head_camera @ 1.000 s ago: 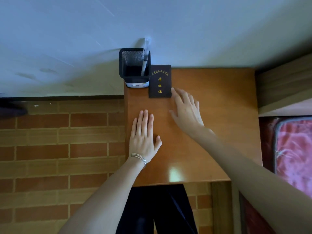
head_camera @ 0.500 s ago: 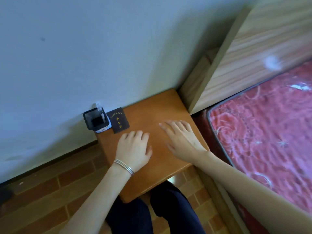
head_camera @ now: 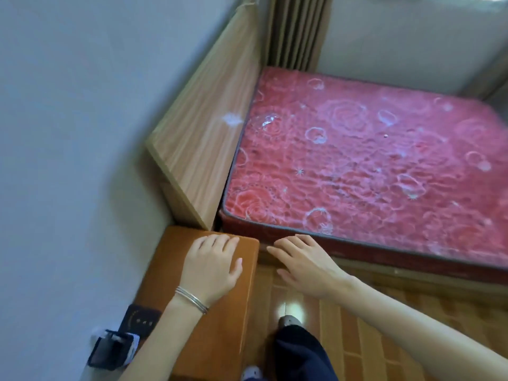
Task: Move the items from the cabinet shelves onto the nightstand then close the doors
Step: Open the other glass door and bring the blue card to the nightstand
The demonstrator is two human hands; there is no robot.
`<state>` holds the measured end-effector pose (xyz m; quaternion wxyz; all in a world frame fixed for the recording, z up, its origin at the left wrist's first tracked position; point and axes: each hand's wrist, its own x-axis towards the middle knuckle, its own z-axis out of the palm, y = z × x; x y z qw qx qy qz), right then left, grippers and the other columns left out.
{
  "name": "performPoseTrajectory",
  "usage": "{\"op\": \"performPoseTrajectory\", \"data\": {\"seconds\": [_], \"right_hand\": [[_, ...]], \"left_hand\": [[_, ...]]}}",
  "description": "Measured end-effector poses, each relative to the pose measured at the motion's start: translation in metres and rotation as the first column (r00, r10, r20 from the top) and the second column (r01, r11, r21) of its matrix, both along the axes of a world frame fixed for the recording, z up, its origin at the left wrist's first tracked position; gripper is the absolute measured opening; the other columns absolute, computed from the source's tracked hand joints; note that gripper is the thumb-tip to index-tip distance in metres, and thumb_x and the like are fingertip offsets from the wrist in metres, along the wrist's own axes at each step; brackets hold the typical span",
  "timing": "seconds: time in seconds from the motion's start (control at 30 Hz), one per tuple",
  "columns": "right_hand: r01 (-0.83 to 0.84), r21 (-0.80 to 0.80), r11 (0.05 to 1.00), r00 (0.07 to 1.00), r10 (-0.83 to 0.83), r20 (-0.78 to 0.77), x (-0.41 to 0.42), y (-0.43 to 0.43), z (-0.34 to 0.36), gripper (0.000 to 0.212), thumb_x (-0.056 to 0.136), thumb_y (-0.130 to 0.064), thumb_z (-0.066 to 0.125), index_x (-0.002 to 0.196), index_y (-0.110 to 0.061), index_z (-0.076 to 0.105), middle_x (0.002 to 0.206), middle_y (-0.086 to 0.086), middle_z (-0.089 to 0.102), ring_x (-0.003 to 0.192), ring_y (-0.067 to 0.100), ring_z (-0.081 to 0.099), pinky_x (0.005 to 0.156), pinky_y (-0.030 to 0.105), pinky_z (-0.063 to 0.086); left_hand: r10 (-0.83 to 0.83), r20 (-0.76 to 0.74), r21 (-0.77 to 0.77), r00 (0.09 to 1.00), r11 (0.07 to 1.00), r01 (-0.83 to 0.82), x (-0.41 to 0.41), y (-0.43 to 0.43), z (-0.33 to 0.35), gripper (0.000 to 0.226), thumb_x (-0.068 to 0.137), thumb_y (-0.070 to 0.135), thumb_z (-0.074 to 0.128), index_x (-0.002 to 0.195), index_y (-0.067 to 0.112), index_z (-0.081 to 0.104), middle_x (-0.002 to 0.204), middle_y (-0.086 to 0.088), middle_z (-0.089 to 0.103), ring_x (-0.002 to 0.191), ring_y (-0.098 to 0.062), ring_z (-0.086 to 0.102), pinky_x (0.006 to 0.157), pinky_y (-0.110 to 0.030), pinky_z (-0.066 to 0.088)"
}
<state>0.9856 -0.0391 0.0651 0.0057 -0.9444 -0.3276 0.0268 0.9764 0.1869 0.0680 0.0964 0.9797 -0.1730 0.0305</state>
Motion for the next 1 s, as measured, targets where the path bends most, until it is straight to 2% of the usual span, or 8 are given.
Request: {"op": "performPoseTrajectory", "data": {"seconds": [0.13,0.23,0.47,0.6,0.77,1.0], "right_hand": [[0.230,0.032,0.973,0.971,-0.232,0.060,-0.047,-0.060,0.036,0.047,0.081,-0.042,0.041,0.120,-0.020,0.058,0.112,-0.002,0.063,0.104,0.017,0.059,0.088,0.034,0.048],[0.404,0.039,0.914,0.907,-0.405,0.111,-0.087,-0.115,0.055,0.049,0.081,-0.045,0.043,0.121,-0.020,0.057,0.113,-0.002,0.063,0.105,0.017,0.058,0.089,0.035,0.048],[0.774,0.060,0.631,0.613,-0.769,0.180,-0.219,-0.239,0.085,0.050,0.080,-0.044,0.045,0.122,-0.020,0.057,0.115,-0.002,0.063,0.107,0.016,0.058,0.089,0.032,0.046],[0.894,0.048,0.445,0.429,-0.883,0.189,-0.312,-0.294,0.094,0.052,0.081,-0.046,0.041,0.124,-0.020,0.055,0.117,0.000,0.062,0.109,0.016,0.057,0.089,0.033,0.048],[0.962,0.048,0.269,0.253,-0.944,0.214,-0.432,-0.357,0.111,0.053,0.084,-0.048,0.041,0.131,-0.022,0.048,0.125,-0.001,0.057,0.117,0.016,0.052,0.097,0.034,0.044],[0.995,-0.016,0.100,0.100,-0.952,0.288,-0.556,-0.441,0.146,0.053,0.087,-0.047,0.037,0.134,-0.022,0.041,0.131,0.001,0.052,0.123,0.019,0.047,0.101,0.036,0.038]], "left_hand": [[-0.251,0.037,0.015,0.967,0.968,0.250,0.007,-0.060,0.031,0.047,0.079,0.044,0.041,0.104,0.016,0.071,0.095,-0.001,0.070,0.090,-0.019,0.065,0.079,-0.034,0.053],[-0.452,0.090,0.007,0.887,0.891,0.454,0.006,-0.124,0.048,0.046,0.080,0.043,0.041,0.106,0.017,0.070,0.099,0.001,0.069,0.095,-0.019,0.063,0.083,-0.035,0.051],[-0.799,0.218,-0.021,0.560,0.570,0.822,-0.046,-0.298,0.076,0.043,0.082,0.036,0.047,0.116,0.018,0.064,0.113,-0.001,0.065,0.108,-0.021,0.058,0.096,-0.037,0.040],[-0.898,0.225,0.004,0.379,0.390,0.921,-0.108,-0.391,0.088,0.045,0.080,0.038,0.046,0.117,0.020,0.064,0.114,0.000,0.065,0.108,-0.020,0.059,0.093,-0.038,0.047],[-0.953,0.265,0.027,0.145,0.158,0.987,-0.195,-0.496,0.105,0.048,0.077,0.038,0.050,0.122,0.023,0.059,0.121,0.003,0.062,0.115,-0.016,0.055,0.098,-0.037,0.044],[-0.938,0.347,0.039,-0.013,0.001,0.999,-0.298,-0.628,0.133,0.051,0.080,0.039,0.044,0.126,0.020,0.056,0.125,0.001,0.059,0.120,-0.018,0.051,0.101,-0.039,0.041]]}}
